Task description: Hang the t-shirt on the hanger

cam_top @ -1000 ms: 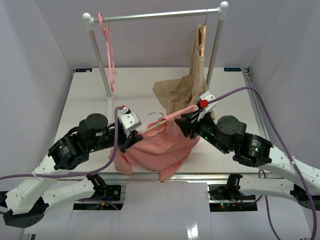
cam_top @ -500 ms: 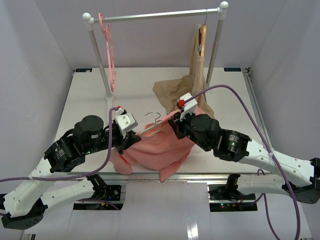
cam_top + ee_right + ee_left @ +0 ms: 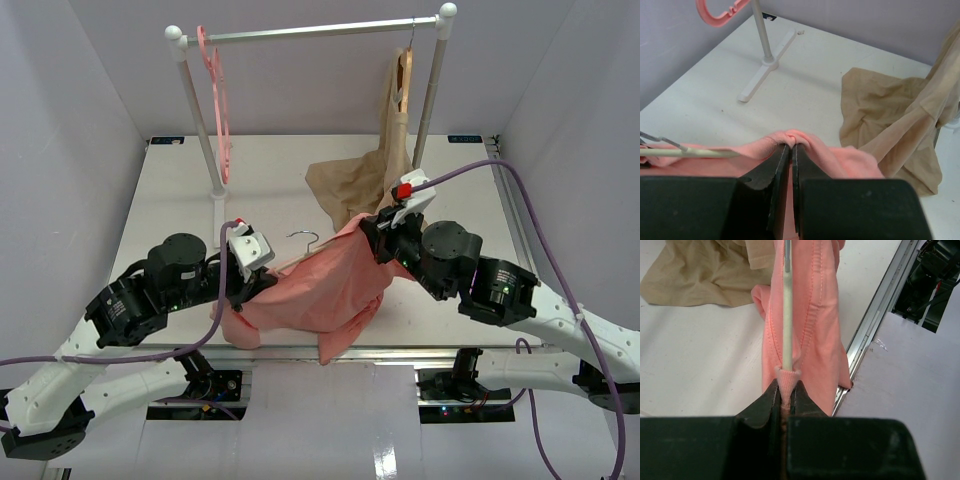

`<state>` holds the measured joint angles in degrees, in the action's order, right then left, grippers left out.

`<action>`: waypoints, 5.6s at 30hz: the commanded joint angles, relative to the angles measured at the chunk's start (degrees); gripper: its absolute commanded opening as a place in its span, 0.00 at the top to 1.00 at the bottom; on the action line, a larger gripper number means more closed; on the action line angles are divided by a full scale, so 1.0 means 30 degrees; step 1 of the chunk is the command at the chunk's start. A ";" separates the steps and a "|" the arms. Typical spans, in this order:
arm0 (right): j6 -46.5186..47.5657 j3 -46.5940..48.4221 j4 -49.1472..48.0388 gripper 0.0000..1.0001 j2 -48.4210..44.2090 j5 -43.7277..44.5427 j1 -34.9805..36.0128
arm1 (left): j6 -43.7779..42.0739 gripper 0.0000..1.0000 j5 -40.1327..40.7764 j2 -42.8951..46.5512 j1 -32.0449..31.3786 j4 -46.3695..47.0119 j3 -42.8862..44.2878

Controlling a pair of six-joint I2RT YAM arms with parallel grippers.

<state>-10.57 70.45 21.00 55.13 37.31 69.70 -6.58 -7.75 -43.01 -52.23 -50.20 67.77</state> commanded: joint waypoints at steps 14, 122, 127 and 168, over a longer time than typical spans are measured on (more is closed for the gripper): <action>0.1115 0.2556 0.1709 0.69 0.0913 -0.1651 -0.2518 | -0.0329 1.00 -0.1232 0.0226 0.0050 -0.0847 0.0597; 0.5971 0.2997 -0.0913 0.92 0.1767 -1.9601 -0.2668 | 0.0671 0.55 -0.3061 0.0548 0.0065 -0.0298 0.3026; 0.5867 0.4292 0.0500 0.92 0.1007 -1.8225 -0.2668 | 0.0788 0.51 0.0114 0.2863 0.0065 -0.0816 0.3670; 0.5734 0.7178 0.3616 0.92 0.0067 -1.2935 -0.2654 | 0.2879 1.00 0.4571 0.3687 0.0052 -0.0671 0.0567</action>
<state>5.30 88.31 34.12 56.39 -4.03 61.84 -0.29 0.40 -31.70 -51.94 -50.71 67.32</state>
